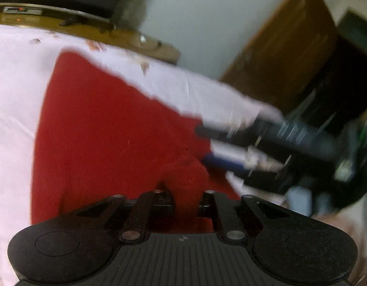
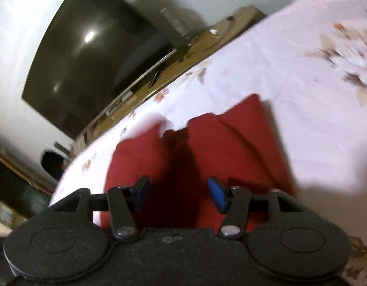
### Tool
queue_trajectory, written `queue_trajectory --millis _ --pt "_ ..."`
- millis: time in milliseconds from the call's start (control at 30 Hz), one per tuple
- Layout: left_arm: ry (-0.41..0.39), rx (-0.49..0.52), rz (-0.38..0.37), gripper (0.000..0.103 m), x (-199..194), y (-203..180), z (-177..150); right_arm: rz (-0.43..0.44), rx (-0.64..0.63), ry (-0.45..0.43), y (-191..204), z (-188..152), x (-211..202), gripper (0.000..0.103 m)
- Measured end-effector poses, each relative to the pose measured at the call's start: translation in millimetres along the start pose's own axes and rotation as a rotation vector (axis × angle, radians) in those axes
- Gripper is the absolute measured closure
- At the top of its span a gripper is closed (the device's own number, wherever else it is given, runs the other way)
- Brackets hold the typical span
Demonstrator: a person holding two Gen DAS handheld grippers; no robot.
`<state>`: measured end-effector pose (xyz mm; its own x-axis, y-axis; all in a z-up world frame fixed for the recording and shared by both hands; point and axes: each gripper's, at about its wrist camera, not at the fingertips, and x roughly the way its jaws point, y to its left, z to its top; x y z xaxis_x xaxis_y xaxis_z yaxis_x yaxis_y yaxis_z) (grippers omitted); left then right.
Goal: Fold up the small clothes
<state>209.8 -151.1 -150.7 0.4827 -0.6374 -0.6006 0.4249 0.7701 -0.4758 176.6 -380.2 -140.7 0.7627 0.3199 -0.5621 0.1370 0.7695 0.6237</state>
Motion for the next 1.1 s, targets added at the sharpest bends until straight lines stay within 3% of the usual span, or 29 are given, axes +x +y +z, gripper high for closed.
queue_trajectory --millis 133,167,200,233,267,300,433,500,533,600,767,900,1100 --pt "0.015 0.075 0.069 0.092 -8.6 -7.9 -0.8 0.073 0.087 0.104 -19.9 -3.1 8.6 0.041" --pt "0.015 0.092 0.084 0.083 -13.2 -10.6 0.4 0.073 0.082 0.122 -19.9 -5.2 12.2 0.041" --pt "0.02 0.106 0.09 0.058 -17.3 -14.2 0.9 0.084 0.075 0.139 -18.8 -7.7 16.6 0.041" --pt "0.022 0.122 0.088 0.044 -23.2 -16.8 -0.9 0.098 0.076 0.152 -17.3 -9.5 20.6 0.041" --pt "0.012 0.143 0.096 0.023 -30.7 -20.7 -3.7 0.107 0.078 0.161 -15.5 -9.3 23.6 0.041" --pt "-0.002 0.168 0.107 0.019 -36.7 -25.6 -4.7 0.113 0.079 0.17 -13.8 -9.7 27.9 0.041" --pt "0.007 0.172 0.12 0.019 -53.7 -25.0 -9.5 0.108 0.053 0.185 -2.7 -7.2 41.2 0.047" --pt "-0.013 0.148 0.148 0.019 -66.1 -14.7 -7.9 0.087 0.021 0.188 3.5 -4.8 48.1 0.063" --pt "-0.031 0.131 0.168 0.019 -74.4 -7.9 -5.5 0.079 0.016 0.191 6.8 -6.8 50.3 0.066" --pt "-0.065 0.09 0.212 0.019 -88.8 6.2 2.4 0.084 0.006 0.194 10.2 -7.5 52.9 0.085" --pt "-0.141 0.056 0.296 0.019 -110.3 32.7 28.3 0.067 -0.12 0.072 32.6 -6.8 24.0 0.088" --pt "-0.17 0.075 0.278 0.019 -102.1 32.8 45.5 -0.001 -0.206 -0.034 34.9 8.2 -12.5 0.088" --pt "-0.125 0.137 0.225 0.019 -55.6 9.7 52.3 -0.12 -0.218 -0.033 4.6 5.2 -29.2 0.087"
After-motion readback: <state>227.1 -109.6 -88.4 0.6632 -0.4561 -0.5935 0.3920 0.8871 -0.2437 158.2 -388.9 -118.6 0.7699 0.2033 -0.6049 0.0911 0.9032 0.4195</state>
